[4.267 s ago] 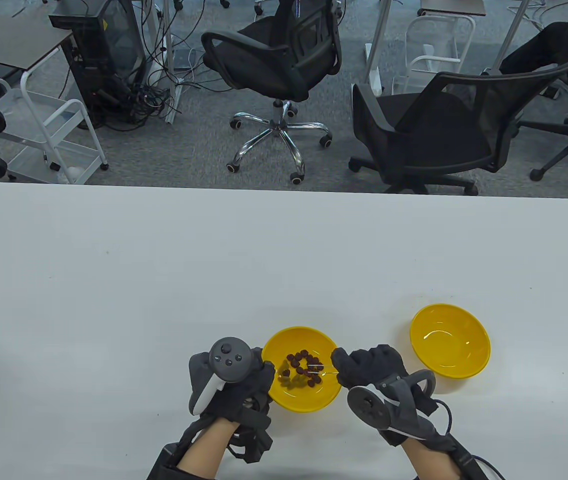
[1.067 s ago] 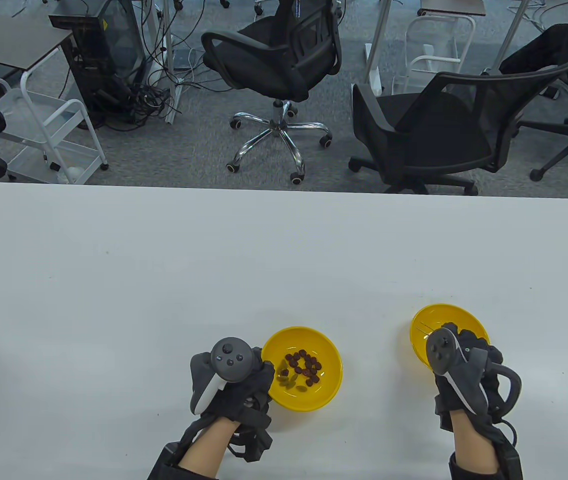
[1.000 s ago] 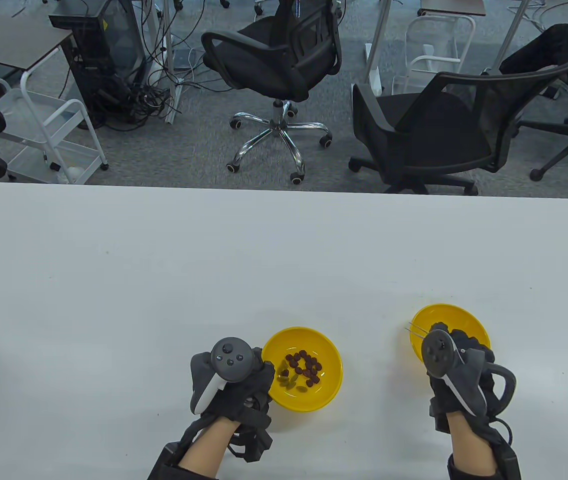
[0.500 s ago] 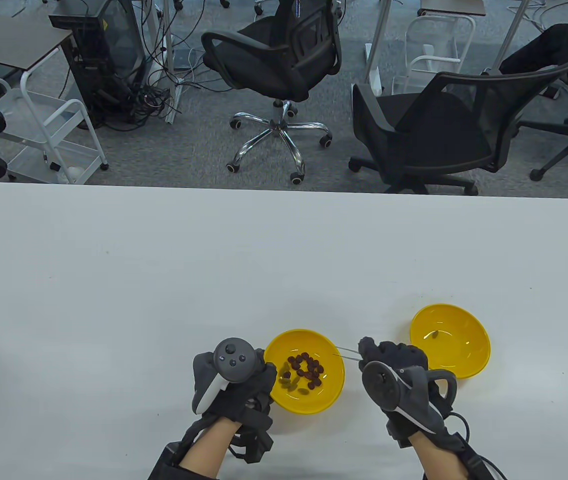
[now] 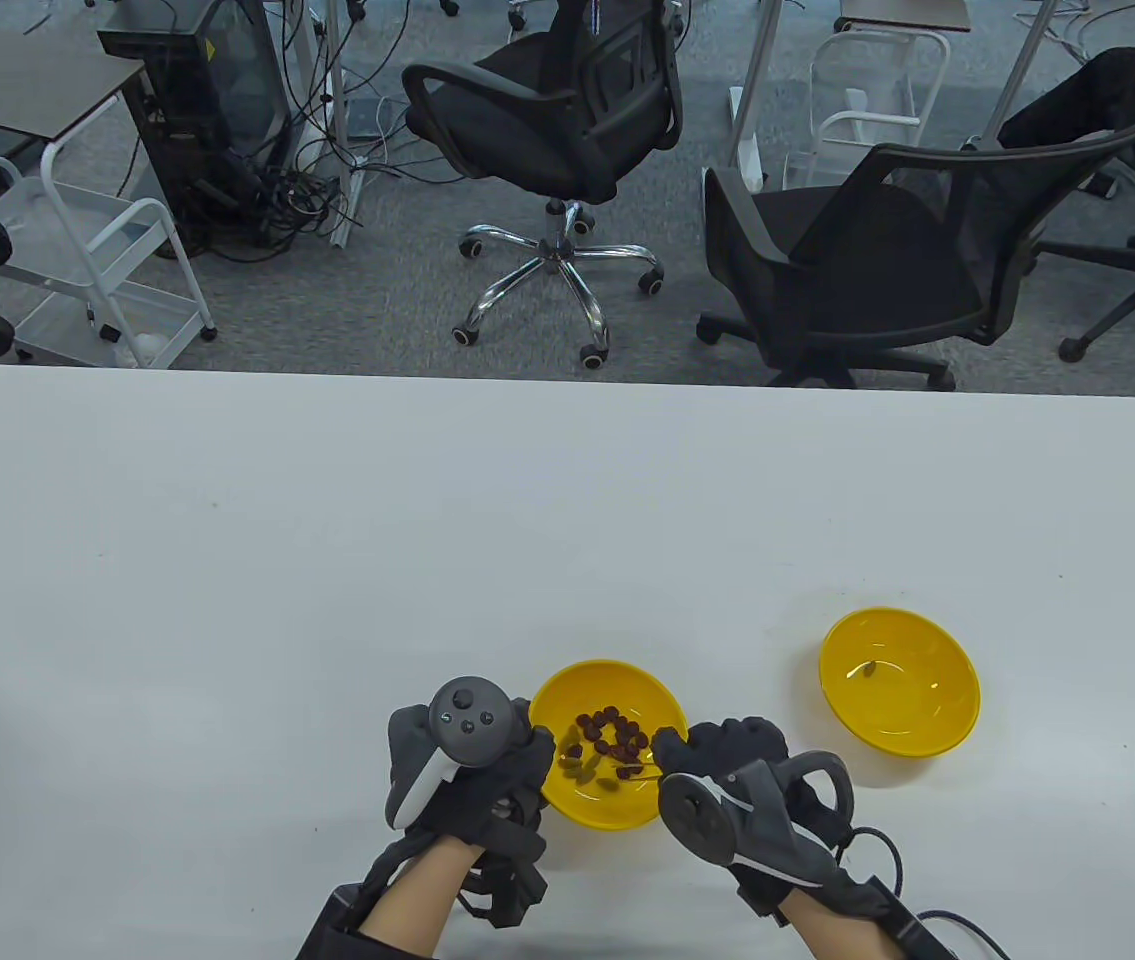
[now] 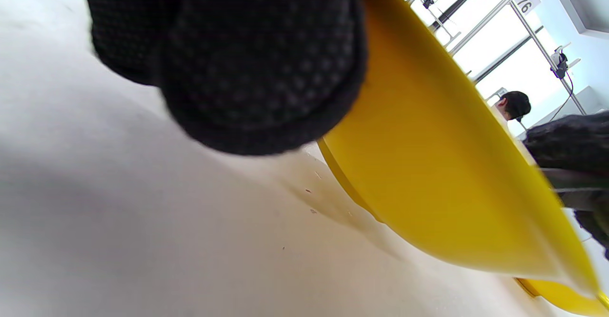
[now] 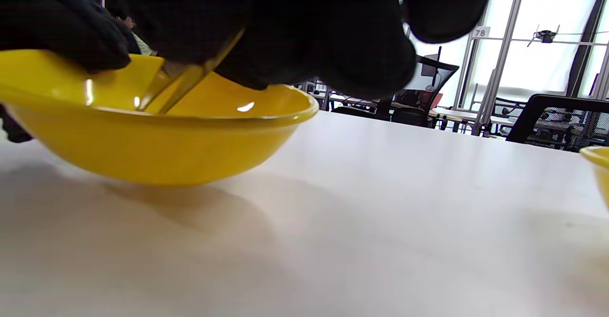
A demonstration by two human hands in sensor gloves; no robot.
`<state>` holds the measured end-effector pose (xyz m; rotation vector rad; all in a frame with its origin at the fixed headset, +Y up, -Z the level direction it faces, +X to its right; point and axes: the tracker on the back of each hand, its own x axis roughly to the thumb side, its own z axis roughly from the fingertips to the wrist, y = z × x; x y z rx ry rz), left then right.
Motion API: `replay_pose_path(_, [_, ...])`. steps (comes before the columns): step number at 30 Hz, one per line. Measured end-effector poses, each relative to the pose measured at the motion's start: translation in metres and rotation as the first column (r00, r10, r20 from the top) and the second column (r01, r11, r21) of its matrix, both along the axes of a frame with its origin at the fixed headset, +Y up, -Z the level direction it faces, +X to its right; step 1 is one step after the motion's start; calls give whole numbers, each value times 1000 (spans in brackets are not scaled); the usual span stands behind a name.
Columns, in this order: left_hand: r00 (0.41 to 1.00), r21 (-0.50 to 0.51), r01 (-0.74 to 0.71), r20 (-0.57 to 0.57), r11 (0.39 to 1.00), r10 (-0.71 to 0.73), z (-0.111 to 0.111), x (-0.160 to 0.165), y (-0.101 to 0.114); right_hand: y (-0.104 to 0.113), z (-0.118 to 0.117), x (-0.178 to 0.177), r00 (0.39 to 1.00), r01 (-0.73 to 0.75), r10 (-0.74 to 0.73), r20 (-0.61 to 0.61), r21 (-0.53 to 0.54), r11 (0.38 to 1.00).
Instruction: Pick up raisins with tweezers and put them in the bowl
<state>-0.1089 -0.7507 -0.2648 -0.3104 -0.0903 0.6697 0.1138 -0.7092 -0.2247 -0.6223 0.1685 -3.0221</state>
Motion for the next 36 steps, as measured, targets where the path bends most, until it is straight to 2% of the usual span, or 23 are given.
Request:
replay_pose_path(14, [1000, -4, -4, 12, 1000, 4, 0, 1, -1, -8, 0, -7, 997, -74, 74, -9, 11, 997])
replay_pose_path(26, [1000, 2, 2, 7, 1000, -2, 0, 1, -1, -4, 0, -4, 999, -43, 43, -2, 48, 998])
replay_pose_path(31, [1000, 3, 3, -2, 1000, -3, 0, -1, -1, 10, -6, 14, 997, 33, -39, 72, 82, 996])
replay_pose_path(36, [1000, 4, 7, -4, 1000, -7, -1, -2, -1, 23, -18, 49, 967, 120, -145, 210, 127, 985])
